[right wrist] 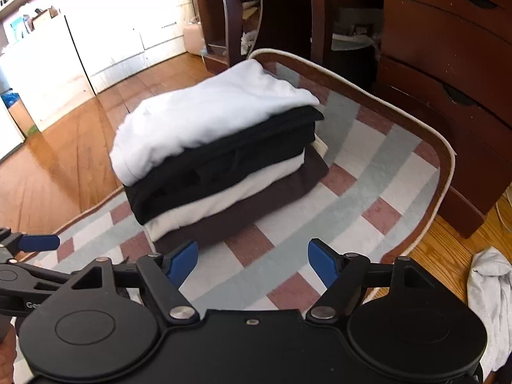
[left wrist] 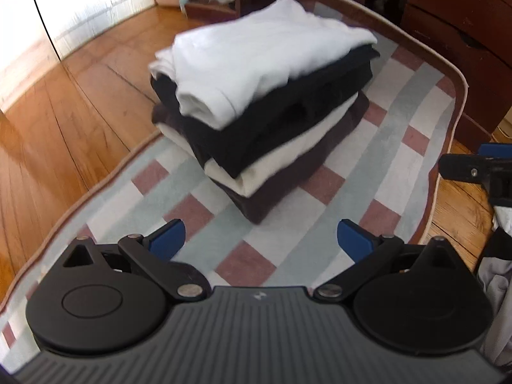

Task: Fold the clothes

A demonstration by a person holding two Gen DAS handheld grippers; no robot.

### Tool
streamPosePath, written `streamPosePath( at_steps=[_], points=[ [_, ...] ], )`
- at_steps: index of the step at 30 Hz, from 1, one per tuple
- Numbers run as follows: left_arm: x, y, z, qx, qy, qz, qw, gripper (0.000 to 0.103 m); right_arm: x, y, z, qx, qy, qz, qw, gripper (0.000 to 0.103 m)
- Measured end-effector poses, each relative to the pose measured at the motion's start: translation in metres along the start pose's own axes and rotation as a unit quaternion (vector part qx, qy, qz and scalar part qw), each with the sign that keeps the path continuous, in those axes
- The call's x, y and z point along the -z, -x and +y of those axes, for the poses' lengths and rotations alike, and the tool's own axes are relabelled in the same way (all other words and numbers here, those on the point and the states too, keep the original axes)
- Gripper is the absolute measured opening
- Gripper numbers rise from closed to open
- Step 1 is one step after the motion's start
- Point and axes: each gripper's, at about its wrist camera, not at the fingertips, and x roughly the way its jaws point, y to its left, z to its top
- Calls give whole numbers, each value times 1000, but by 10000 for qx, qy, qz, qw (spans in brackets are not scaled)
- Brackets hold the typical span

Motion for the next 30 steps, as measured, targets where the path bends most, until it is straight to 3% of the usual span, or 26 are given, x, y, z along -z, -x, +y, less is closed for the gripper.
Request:
streamPosePath(
  at_steps=[6,11,30],
  points=[
    [5,-3,-7,127,21,30,9999,103,9,-1,3,135,152,50,9998,80],
    [5,3,-20,-123,-211,-80,9997,103,13,-1,1,183,110,62,9998,80],
    [2,16,-25,79,-260,-204,9994,103,14,-5,3,410,168,40,9990,80]
  ],
)
